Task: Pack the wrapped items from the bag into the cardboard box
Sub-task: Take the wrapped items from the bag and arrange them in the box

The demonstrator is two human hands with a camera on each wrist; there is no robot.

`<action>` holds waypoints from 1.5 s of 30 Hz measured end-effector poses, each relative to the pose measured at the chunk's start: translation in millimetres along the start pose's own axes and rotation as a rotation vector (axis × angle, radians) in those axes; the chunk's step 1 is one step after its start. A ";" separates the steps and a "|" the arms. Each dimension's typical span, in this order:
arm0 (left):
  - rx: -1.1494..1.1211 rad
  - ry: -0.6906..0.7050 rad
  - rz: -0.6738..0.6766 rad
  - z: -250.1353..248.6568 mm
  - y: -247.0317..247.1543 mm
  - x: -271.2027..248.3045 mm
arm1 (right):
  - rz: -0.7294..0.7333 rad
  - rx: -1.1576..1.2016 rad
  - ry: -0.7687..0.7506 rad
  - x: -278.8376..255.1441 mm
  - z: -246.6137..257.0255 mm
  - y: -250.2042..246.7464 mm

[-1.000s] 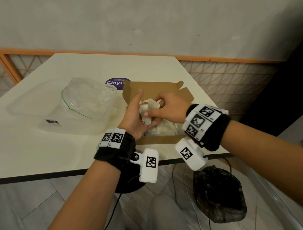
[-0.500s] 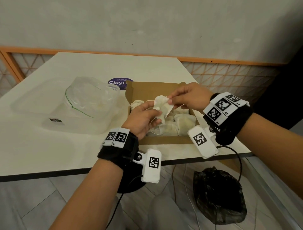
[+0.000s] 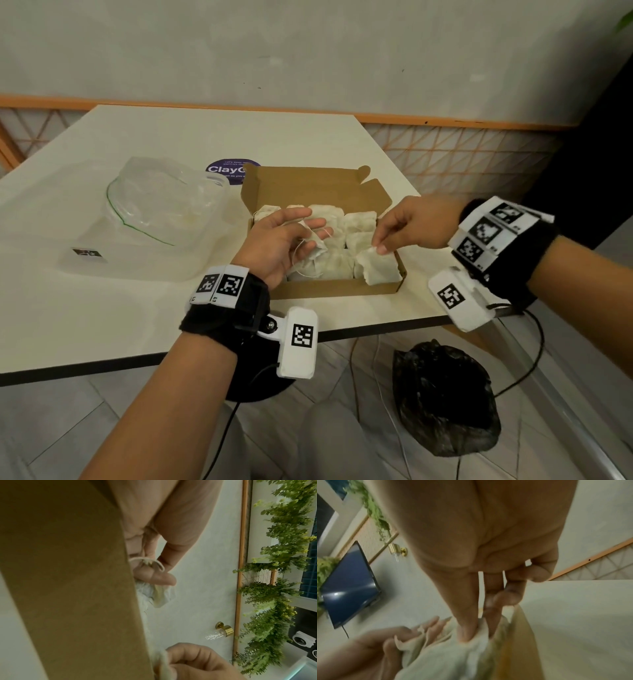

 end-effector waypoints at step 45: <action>-0.124 -0.061 0.035 -9.6 8.2 -11.2 | -0.302 0.096 -0.105 -3.4 55.9 26.8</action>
Point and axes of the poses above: each hand's wrist, its own x-axis towards the middle knuckle, its own y-axis out of the palm, z = x × y, the point moved 4 cm from there along x, towards the middle knuckle, and after that the axes turned 9 degrees about y, right-handed, at the moved point
